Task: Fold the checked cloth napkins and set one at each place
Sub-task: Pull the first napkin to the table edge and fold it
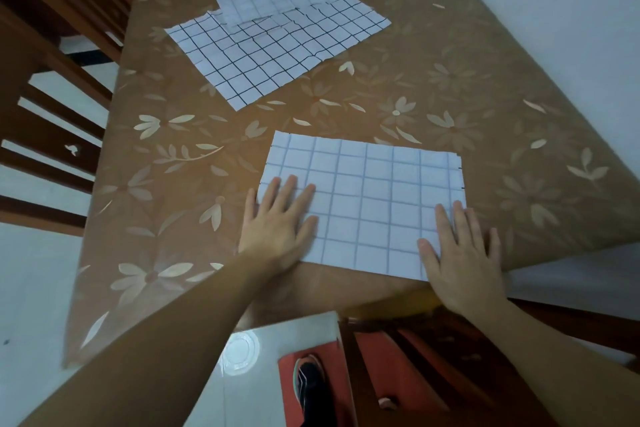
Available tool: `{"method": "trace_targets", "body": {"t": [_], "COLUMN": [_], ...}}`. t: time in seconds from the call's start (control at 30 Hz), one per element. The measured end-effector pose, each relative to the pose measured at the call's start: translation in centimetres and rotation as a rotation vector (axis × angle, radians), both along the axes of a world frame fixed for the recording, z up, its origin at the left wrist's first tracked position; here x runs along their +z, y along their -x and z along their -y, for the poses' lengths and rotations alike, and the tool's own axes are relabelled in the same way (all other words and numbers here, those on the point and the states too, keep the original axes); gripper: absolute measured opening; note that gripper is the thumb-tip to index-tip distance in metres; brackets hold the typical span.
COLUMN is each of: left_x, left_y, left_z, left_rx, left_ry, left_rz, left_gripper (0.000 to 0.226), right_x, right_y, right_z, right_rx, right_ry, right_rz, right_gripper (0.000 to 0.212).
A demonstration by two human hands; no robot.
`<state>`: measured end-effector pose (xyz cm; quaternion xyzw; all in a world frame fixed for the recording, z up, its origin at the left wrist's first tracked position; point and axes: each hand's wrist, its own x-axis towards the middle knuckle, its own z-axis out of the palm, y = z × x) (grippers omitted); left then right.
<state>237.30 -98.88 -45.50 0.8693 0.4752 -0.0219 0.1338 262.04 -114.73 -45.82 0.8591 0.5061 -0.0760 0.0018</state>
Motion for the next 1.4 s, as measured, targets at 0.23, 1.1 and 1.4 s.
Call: {"method": "trace_targets", "body": {"t": [0.23, 1.1, 1.4], "left_x": [1.2, 1.7, 2.6], "left_y": [-3.8, -4.4, -6.2], "left_z": [5.3, 5.3, 6.9], "left_rx": [-0.297, -0.348, -0.346], "left_ry": [0.037, 0.079, 0.029], "left_rz": [0.008, -0.166, -0.096], "left_gripper": [0.062, 0.073, 0.071], "right_x": [0.8, 1.6, 3.4], "right_y": [1.2, -6.3, -5.7], "right_z": [1.4, 3.5, 3.1], "right_rx": [0.452, 0.950, 0.818], "right_ry": [-0.064, -0.286, -0.321], "right_rz": [0.007, 0.119, 0.097], "right_gripper": [0.073, 0.025, 0.029]}}
